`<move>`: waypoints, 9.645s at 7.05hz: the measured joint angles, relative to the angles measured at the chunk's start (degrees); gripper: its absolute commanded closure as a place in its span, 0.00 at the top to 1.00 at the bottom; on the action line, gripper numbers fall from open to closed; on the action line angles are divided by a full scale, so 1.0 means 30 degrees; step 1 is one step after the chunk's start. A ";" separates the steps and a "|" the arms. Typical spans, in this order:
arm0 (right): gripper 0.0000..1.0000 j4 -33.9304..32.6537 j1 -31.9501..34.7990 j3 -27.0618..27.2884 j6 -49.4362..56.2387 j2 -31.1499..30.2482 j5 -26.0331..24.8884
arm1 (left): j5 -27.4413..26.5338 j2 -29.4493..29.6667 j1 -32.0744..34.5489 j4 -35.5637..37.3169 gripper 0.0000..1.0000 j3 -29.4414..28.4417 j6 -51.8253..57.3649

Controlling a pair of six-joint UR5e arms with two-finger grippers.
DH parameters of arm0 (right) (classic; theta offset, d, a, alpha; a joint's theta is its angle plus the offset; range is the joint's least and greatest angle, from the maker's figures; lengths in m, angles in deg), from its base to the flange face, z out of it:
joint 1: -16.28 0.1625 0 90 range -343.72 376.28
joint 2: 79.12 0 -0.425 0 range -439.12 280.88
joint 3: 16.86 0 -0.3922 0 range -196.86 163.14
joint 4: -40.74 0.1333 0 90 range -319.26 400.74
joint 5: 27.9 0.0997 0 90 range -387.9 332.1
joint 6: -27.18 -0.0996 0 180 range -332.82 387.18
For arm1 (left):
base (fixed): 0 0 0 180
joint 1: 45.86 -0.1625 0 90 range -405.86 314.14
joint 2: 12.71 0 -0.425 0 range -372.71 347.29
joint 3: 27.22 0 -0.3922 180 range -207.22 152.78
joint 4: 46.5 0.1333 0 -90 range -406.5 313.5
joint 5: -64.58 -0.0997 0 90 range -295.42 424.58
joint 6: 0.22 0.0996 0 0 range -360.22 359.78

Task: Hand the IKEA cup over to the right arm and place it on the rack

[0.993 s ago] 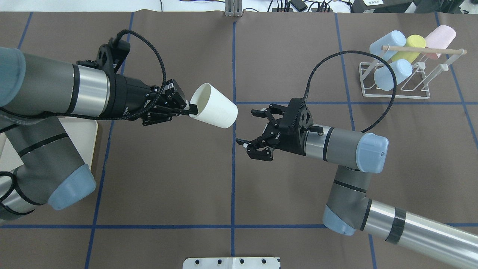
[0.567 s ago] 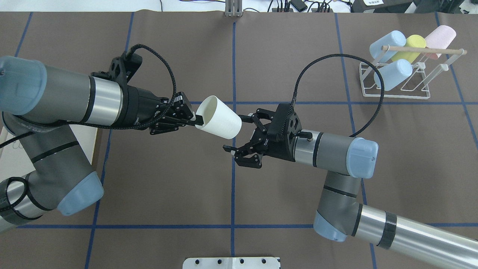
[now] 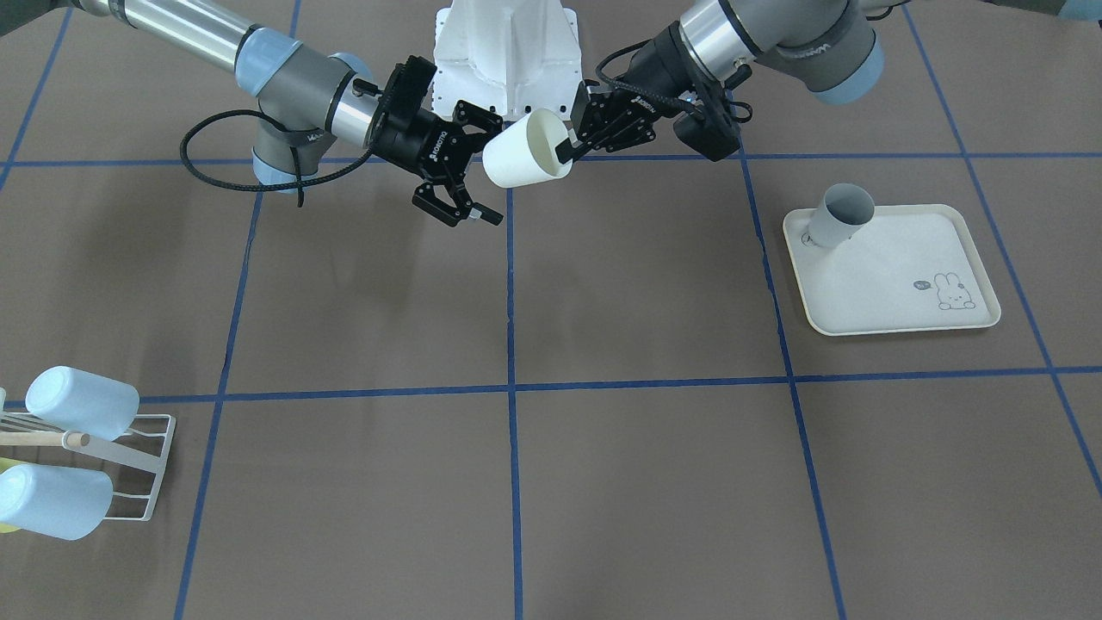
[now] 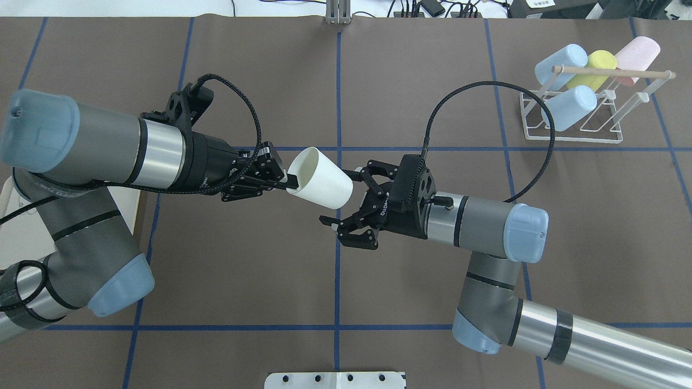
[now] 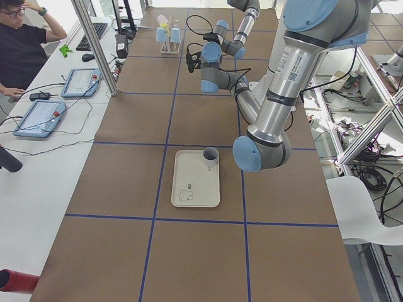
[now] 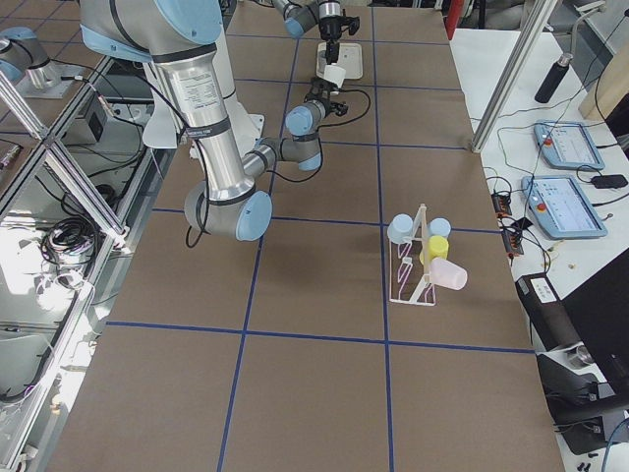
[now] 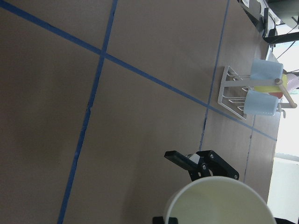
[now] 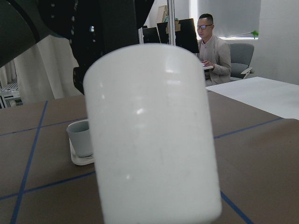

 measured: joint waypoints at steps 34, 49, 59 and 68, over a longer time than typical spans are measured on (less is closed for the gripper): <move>0.08 -0.7712 0.5023 0.1458 1.1648 -0.3973 -0.0061 | -0.0364 -0.6039 0.5614 1.2777 1.00 0.5526 1.7706; 0.10 -1.8161 0.8975 0.8037 3.9184 -1.0339 -0.9631 | 0.2321 -0.8400 1.0713 1.2650 1.00 0.3847 2.6728; 0.11 -1.5835 0.8228 0.4586 3.9222 -0.9277 -1.1013 | 0.2344 -0.8389 1.0707 1.2597 1.00 0.3738 2.6690; 0.25 -1.5830 0.7562 0.3786 3.9473 -0.9210 -1.1846 | 0.2342 -0.8350 1.0689 1.2597 1.00 0.3678 2.6688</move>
